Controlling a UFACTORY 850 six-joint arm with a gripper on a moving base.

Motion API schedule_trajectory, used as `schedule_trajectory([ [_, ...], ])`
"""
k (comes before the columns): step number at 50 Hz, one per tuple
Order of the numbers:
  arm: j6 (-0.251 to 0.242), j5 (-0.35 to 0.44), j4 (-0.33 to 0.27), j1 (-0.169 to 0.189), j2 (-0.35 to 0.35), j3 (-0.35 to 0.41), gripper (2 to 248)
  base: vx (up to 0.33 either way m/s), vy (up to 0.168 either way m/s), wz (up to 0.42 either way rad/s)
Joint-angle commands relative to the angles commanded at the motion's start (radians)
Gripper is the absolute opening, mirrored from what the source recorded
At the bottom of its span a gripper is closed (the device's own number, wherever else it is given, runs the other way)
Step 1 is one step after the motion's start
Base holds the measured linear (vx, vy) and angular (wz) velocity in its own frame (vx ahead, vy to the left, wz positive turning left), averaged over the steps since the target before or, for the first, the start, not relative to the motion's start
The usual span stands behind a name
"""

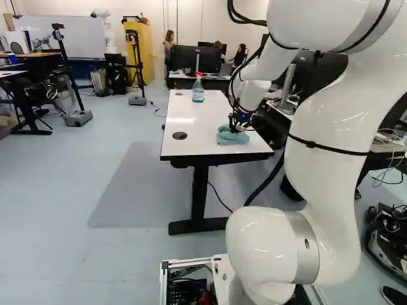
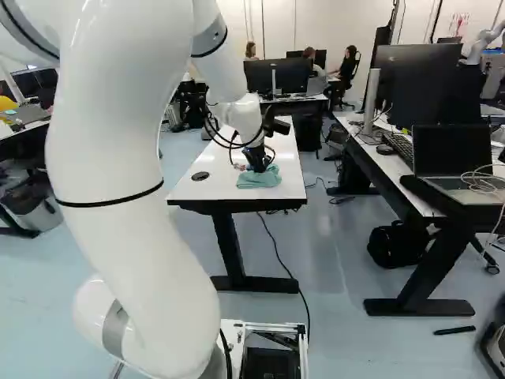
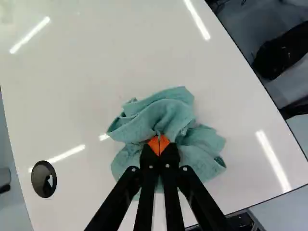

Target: Clean the table with the green towel

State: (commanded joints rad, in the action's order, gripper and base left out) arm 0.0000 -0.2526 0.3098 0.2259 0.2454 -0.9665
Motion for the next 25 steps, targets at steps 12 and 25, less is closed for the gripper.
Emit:
schedule_trajectory([
  [12, 0.0, 0.0, 0.0, 0.035, 0.027, -0.032, 20, 0.0, 0.0, 0.0],
  [25, 0.0, 0.0, 0.0, 0.058, 0.076, -0.093, 20, 0.0, 0.0, 0.0],
])
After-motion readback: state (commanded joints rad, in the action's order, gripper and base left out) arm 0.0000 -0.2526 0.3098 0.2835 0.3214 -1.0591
